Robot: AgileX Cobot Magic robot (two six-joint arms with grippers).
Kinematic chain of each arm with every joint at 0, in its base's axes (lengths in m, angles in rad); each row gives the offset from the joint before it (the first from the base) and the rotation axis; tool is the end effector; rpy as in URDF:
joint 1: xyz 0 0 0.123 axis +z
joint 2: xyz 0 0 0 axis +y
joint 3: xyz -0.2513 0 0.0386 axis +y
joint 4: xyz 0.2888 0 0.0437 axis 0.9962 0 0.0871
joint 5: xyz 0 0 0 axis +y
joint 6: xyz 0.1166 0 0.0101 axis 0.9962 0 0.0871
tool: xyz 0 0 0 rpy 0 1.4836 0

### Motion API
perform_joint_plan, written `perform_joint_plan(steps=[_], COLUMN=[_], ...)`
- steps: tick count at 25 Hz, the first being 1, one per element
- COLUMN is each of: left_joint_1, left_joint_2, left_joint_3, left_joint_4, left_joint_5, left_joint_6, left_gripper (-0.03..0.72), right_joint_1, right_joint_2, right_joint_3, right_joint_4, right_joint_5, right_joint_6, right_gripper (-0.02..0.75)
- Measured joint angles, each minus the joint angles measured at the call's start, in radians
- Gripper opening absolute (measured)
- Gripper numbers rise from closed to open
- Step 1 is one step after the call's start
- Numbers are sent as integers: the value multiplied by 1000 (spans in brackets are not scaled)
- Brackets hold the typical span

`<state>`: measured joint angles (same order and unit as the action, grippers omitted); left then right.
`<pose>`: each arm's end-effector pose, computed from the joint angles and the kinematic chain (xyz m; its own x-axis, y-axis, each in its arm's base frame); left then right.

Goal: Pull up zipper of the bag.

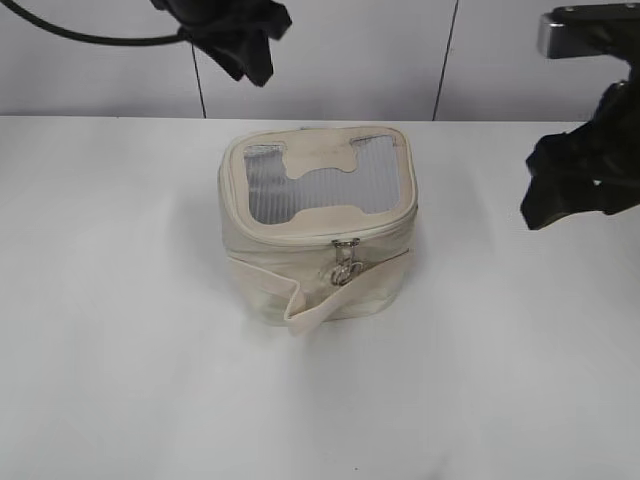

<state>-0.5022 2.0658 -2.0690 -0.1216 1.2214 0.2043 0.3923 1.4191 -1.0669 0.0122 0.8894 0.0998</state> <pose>0.4245 -0.2484 0.2653 -0.6975 0.5664 -0.4389 0.6423 0.7658 -0.0324 0.3078 0.1286 0.2116 -0.8816 -0.2487 -0.4012 -0.2930 0.9547 0.0520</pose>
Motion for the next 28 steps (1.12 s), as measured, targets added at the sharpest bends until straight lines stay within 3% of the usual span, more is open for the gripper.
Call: perform_joint_plan(steps=[5, 8, 14, 23, 28], left_joint_1=[0, 0, 0, 0, 0], left_joint_2=[-121, -215, -469, -988, -1346], left_joint_3=[40, 137, 425, 867, 1105], left_joint_4=[41, 82, 182, 198, 198], left_joint_5=[-1, -2, 1, 1, -37], left_joint_6=[-96, -138, -220, -294, -297], left_gripper=[249, 249, 249, 249, 249], right_joint_1=[-6, -6, -6, -6, -6], right_joint_2=[-83, -145, -307, -500, -659], right_joint_3=[0, 0, 46, 211, 301], right_joint_4=[-137, -160, -165, -158, -39], right_joint_5=[97, 149, 182, 231, 247], right_joint_6=[90, 102, 104, 70, -83], right_gripper=[591, 590, 587, 582, 577])
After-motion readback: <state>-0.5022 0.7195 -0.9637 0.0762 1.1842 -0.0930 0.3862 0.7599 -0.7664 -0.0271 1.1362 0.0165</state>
